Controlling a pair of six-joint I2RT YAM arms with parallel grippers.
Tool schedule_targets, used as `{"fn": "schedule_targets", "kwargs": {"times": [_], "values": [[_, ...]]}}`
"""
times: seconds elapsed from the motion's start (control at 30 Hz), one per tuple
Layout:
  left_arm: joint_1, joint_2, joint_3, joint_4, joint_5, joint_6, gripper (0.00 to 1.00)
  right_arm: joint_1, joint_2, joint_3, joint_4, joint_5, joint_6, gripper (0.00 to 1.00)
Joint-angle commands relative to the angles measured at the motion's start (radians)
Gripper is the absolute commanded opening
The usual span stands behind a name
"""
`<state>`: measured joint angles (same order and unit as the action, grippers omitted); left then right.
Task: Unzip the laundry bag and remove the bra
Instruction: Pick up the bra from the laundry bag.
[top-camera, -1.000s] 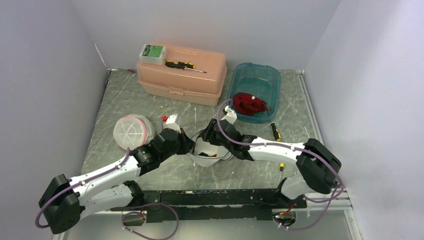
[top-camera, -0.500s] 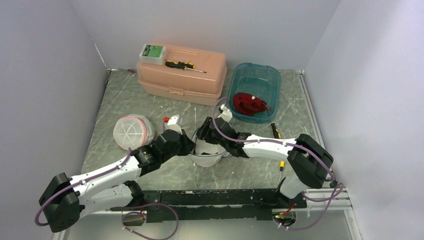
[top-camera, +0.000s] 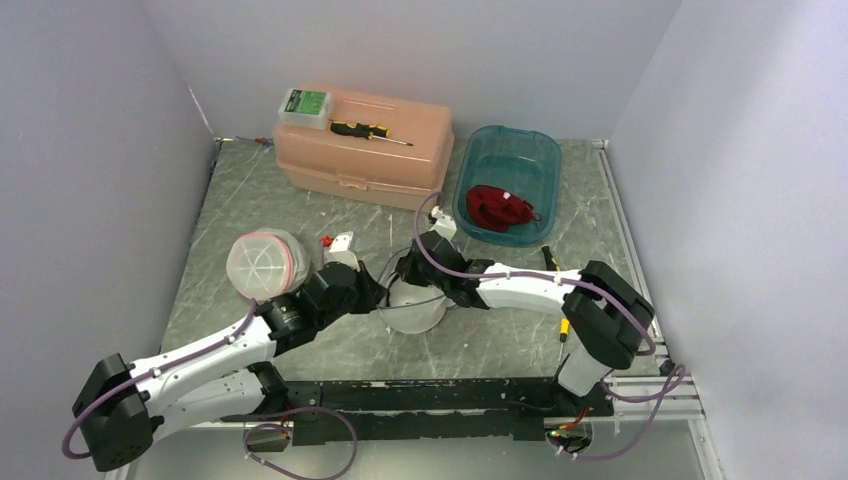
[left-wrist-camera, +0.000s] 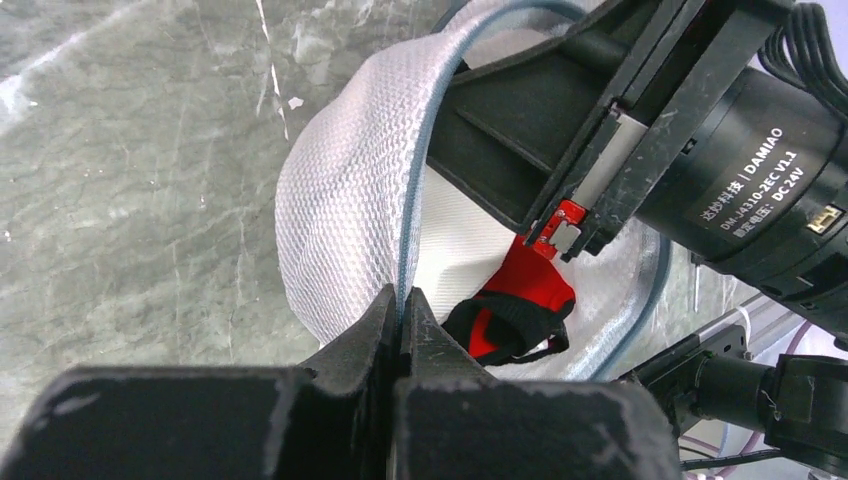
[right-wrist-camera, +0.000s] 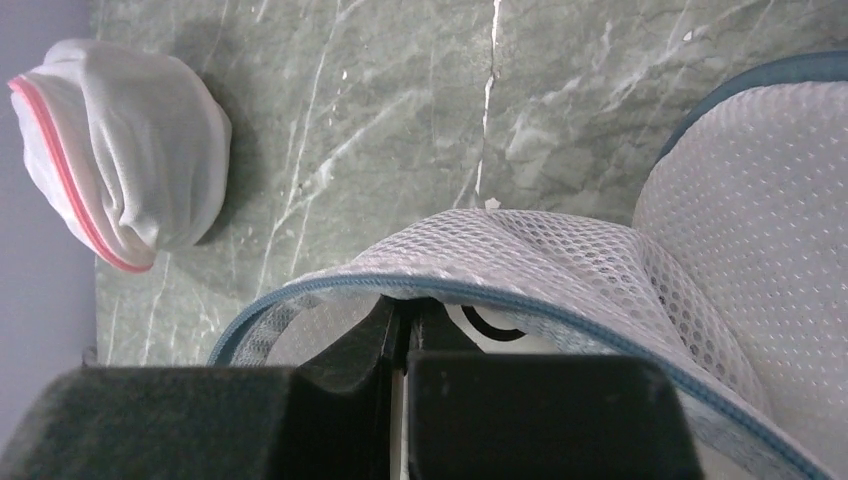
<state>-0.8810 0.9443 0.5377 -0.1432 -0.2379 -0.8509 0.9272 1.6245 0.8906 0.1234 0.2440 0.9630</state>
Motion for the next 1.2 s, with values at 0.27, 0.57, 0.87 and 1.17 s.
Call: {"fn": "schedule_targets", "kwargs": {"times": [0.27,0.57,0.87,1.17], "values": [[-0.007,-0.018,-0.018,0.001,-0.056,0.003,0.03,-0.004,-0.386,-0.219,0.026,-0.165,-0.299,0.0],[-0.008,0.147,-0.004,0.096,-0.02,0.015,0.03,-0.008,-0.677,-0.465,0.092,-0.224,-0.363,0.0],[-0.012,0.229,-0.011,0.231,0.025,0.021,0.03,-0.011,-0.717,-0.481,0.045,-0.21,-0.21,0.47],[-0.034,0.225,-0.009,0.257,0.008,0.034,0.03,-0.01,-0.725,-0.41,-0.052,-0.203,-0.035,0.74]]}}
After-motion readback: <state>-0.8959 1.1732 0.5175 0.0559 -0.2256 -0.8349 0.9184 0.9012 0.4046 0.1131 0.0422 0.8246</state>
